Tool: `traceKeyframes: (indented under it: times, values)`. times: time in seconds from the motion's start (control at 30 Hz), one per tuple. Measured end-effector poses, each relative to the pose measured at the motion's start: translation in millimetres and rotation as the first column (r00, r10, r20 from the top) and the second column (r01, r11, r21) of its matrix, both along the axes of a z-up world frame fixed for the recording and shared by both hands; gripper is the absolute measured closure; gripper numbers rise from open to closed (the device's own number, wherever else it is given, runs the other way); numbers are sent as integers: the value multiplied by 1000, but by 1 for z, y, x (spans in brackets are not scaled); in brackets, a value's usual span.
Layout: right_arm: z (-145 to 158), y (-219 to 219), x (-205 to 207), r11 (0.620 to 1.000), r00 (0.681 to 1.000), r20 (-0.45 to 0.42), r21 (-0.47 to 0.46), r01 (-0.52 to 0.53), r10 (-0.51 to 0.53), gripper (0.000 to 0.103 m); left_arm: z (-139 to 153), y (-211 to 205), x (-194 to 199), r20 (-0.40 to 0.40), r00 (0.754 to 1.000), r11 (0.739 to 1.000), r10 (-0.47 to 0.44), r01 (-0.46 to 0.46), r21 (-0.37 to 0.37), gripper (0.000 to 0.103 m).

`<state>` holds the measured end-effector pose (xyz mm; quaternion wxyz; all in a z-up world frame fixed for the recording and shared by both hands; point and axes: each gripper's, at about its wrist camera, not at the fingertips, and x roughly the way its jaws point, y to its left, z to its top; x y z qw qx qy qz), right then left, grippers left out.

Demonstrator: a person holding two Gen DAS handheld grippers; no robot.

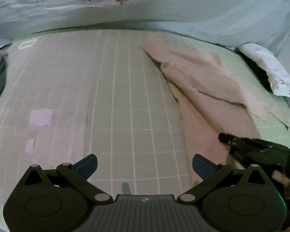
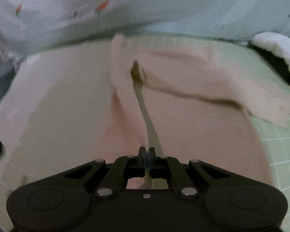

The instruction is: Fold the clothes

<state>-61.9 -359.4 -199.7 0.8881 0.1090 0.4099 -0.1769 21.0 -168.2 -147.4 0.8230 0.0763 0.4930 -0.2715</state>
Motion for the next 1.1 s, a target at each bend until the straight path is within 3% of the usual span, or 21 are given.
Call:
traceKeyframes:
  times: [0.13, 0.2, 0.27, 0.33, 0.5, 0.83, 0.97, 1.1]
  values:
    - [-7, 8, 3, 993, 996, -38, -78, -83, 80, 93, -2, 2, -4, -11, 997, 997, 72, -72, 15, 0]
    - [-4, 4, 3, 992, 995, -48, -85, -95, 91, 73, -2, 2, -4, -17, 994, 994, 111, -111, 11, 0]
    - [-2, -8, -2, 995, 995, -41, -50, -90, 88, 56, -2, -2, -3, -23, 989, 989, 147, -147, 4, 0]
    - [1, -23, -10, 998, 997, -29, -14, -68, 67, 53, -3, -8, -2, -28, 985, 986, 168, -168, 0, 0]
    - [19, -63, -31, 997, 998, 63, 78, 1, -5, 32, -3, -25, -2, -25, 980, 981, 196, -196, -10, 0]
    - [17, -156, -38, 959, 958, 84, 110, 263, -272, 28, -17, -81, 33, -25, 979, 979, 202, -202, 25, 0]
    - [13, -198, -34, 924, 921, 91, 96, 371, -380, 26, -31, -106, 58, -30, 979, 979, 201, -199, 52, 0]
    - [8, -237, -19, 879, 879, 44, 44, 474, -476, 24, -49, -135, 78, -33, 983, 974, 183, -177, 140, 0]
